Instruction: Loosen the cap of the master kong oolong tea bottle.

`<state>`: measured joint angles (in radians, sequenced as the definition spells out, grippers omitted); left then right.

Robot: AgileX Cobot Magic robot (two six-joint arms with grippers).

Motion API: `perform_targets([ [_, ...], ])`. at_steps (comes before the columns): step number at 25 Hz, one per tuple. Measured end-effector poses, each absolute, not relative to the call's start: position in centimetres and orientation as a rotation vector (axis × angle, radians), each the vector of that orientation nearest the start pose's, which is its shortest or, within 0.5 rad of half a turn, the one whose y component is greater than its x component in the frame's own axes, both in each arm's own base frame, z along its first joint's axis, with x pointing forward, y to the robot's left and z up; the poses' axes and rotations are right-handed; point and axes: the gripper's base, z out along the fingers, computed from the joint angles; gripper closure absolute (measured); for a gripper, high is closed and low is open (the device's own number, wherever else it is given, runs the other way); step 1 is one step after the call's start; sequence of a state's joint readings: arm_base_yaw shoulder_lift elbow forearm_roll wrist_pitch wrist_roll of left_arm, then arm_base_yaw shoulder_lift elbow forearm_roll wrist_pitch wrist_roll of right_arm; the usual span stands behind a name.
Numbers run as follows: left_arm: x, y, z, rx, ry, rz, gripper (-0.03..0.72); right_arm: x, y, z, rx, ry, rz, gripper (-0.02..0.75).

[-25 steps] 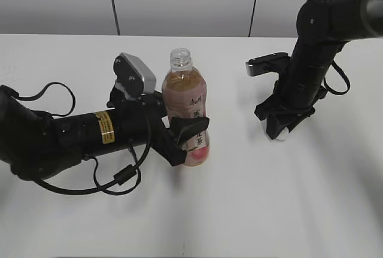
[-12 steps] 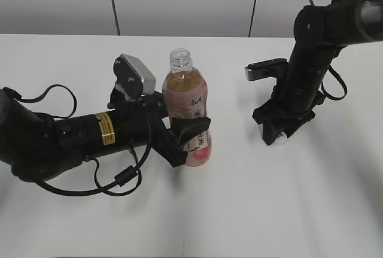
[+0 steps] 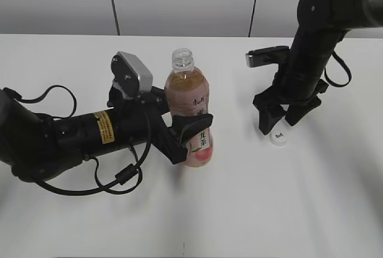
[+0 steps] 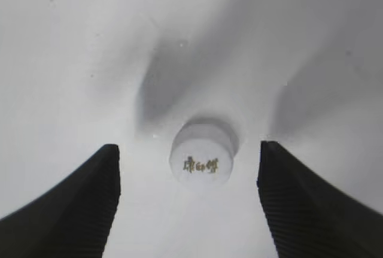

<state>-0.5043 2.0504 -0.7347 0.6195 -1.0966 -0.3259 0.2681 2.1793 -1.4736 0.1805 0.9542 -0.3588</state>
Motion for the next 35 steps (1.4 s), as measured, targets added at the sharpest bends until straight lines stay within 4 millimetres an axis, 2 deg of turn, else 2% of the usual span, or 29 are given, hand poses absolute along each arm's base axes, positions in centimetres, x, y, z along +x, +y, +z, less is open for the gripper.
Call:
perform_targets([
  [8, 28.1, -20.7, 11.2, 0.816, 1.628, -0.856, 0.269, 39.4, 12.3, 17.5, -0.741, 2.959, 0.243, 0.195],
  [11, 28.1, -20.7, 11.2, 0.816, 1.628, -0.856, 0.269, 39.5, 12.1, 18.6, -0.729, 2.975, 0.256, 0.195],
  [13, 28.1, -20.7, 11.2, 0.816, 1.627, -0.856, 0.269, 39.7, 11.1, 18.9, -0.672, 3.008, 0.271, 0.195],
  [15, 28.1, -20.7, 11.2, 0.816, 1.627, -0.856, 0.269, 40.1, 9.0, 19.2, -0.563, 3.05, 0.281, 0.195],
  [21, 28.1, -20.7, 11.2, 0.816, 1.627, -0.856, 0.269, 40.8, -1.2, 19.2, -0.106, 3.116, 0.256, 0.204],
  [24, 28.1, -20.7, 11.2, 0.816, 1.627, -0.856, 0.269, 40.5, -3.8, 19.7, 0.02, 3.114, 0.216, 0.22],
  [27, 28.1, -20.7, 11.2, 0.814, 1.625, -0.857, 0.268, 39.9, -4.3, 21.7, 0.024, 3.098, 0.088, 0.249],
  [29, 28.1, -20.7, 11.2, 0.814, 1.625, -0.857, 0.268, 39.3, -4.3, 23.7, 0.006, 3.05, 0.025, 0.265],
  [35, 28.1, -20.7, 11.2, 0.814, 1.625, -0.857, 0.268, 37.3, -3.7, 29.0, 0.021, 2.918, -0.005, 0.275],
])
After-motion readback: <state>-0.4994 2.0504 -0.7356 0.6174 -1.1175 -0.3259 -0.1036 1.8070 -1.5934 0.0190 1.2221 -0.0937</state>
